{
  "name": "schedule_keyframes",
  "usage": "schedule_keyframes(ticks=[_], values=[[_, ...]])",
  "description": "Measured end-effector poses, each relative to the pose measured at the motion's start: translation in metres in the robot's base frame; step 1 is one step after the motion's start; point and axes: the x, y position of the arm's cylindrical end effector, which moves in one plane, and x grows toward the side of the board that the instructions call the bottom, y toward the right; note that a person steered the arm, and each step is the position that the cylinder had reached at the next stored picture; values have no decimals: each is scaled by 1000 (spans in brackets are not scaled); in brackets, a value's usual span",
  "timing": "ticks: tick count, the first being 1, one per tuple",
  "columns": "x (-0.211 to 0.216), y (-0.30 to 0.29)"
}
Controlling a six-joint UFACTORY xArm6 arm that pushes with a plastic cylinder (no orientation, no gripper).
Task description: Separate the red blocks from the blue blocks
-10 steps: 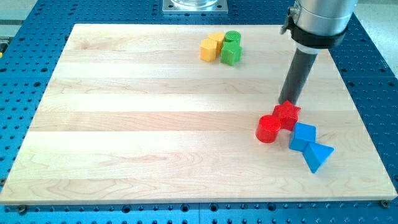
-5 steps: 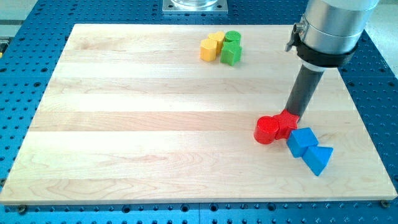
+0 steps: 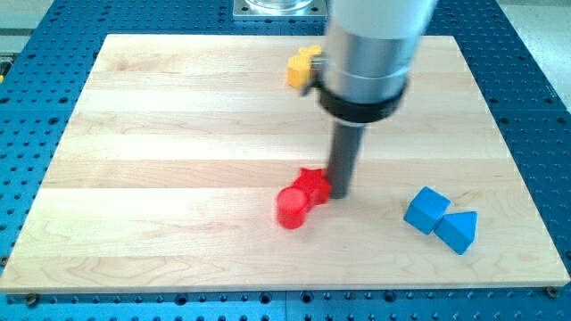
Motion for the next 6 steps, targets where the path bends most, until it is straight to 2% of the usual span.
schedule_keyframes(ticks=[1,2,3,4,5,6], values=[[-3,12],[-24,86],[-68,100],[-119,90],[-214,121],[-287,94]])
